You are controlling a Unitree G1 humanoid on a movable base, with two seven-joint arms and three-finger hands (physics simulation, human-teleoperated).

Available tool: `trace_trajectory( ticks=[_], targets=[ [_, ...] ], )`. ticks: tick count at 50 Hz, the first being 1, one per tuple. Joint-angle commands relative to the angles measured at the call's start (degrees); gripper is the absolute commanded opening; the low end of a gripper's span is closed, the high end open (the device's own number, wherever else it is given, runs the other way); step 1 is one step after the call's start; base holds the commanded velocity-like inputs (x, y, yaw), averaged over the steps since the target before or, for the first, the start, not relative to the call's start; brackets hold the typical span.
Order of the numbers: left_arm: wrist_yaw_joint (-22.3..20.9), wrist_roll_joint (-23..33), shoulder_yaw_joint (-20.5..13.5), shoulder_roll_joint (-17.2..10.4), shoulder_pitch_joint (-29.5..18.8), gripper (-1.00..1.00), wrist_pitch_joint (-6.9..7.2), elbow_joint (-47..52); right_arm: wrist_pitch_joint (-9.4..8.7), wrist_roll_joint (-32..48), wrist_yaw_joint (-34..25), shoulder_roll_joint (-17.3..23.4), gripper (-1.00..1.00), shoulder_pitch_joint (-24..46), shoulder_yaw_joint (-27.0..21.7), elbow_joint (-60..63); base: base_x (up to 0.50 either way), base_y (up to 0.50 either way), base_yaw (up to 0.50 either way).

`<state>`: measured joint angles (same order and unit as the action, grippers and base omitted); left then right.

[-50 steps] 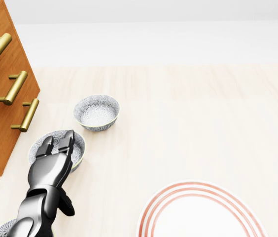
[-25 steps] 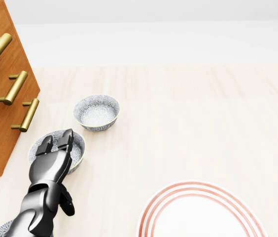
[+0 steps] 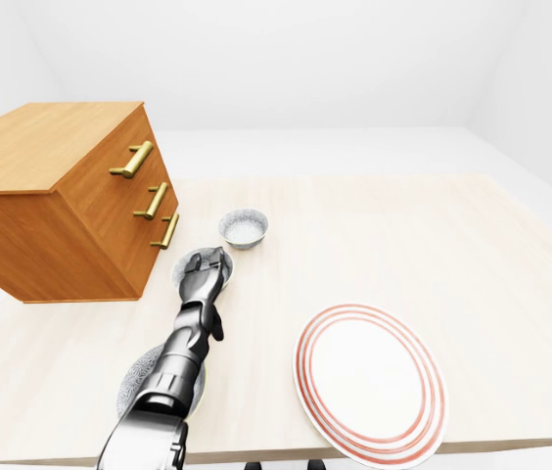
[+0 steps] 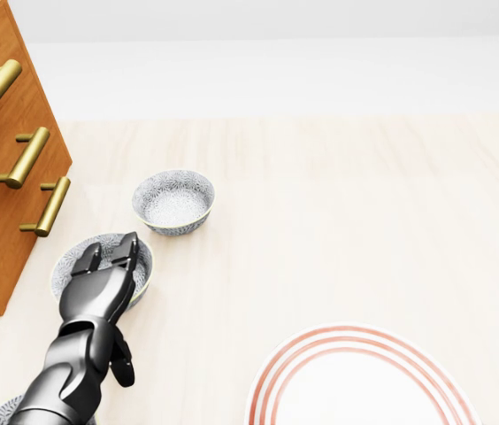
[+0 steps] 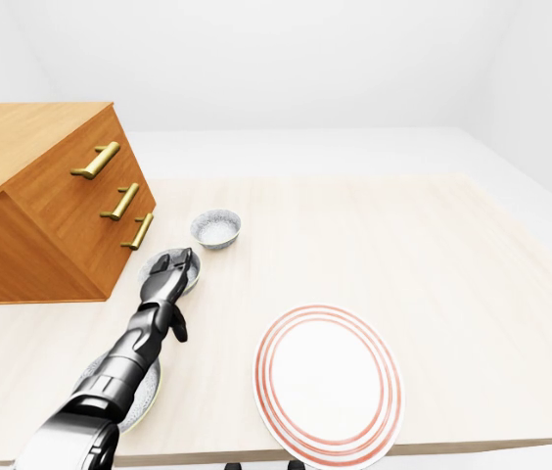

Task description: Put the bowl in the middle on the plate.

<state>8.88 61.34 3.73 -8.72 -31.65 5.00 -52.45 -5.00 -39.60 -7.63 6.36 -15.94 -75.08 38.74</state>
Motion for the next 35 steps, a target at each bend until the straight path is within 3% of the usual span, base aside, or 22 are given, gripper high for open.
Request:
trace_trajectory(
  ticks=[1, 2, 3, 4, 5, 16, 35],
  targets=[
    [0.29, -0.14, 0.91, 0.34, 2.96, 1.0, 0.0, -3.92, 0.0, -0.11, -0.06, 0.06, 1.0, -0.02, -0.14, -0.18, 0.0, 0.0, 0.0],
    [0.71, -0.3, 0.78, 0.28, 2.89, 0.75, 0.0, -4.3, 0.0, -0.12, -0.1, 0.03, 1.0, -0.05, -0.14, -0.2, 0.0, 0.0, 0.0],
    [0.77, -0.35, 0.79, 0.27, 2.86, 0.75, 0.0, -4.37, 0.0, -0.12, -0.1, 0.03, 1.0, -0.05, -0.14, -0.2, 0.0, 0.0, 0.0],
    [0.79, -0.58, 0.79, 0.29, 2.95, -0.54, 0.0, -4.76, 0.0, -0.16, -0.02, 0.04, 1.0, -0.07, -0.15, -0.03, 0.0, 0.0, 0.0],
    [0.96, -0.68, 0.78, 0.2, 2.88, -0.97, 0.0, -4.85, 0.0, -0.13, 0.04, 0.1, 1.0, -0.02, -0.11, -0.03, 0.0, 0.0, 0.0],
    [1.94, -1.34, 0.81, -0.02, 3.28, -1.0, 0.0, -4.58, 0.0, -0.35, 0.35, 0.11, 1.0, -0.07, -0.25, 0.46, 0.0, 0.0, 0.0],
    [9.8, -5.6, -0.99, -1.61, 2.16, -1.0, 0.0, -5.08, 0.0, 0.01, 0.41, 0.26, 1.0, 0.14, -0.07, 0.28, 0.0, 0.0, 0.0]
  ],
)
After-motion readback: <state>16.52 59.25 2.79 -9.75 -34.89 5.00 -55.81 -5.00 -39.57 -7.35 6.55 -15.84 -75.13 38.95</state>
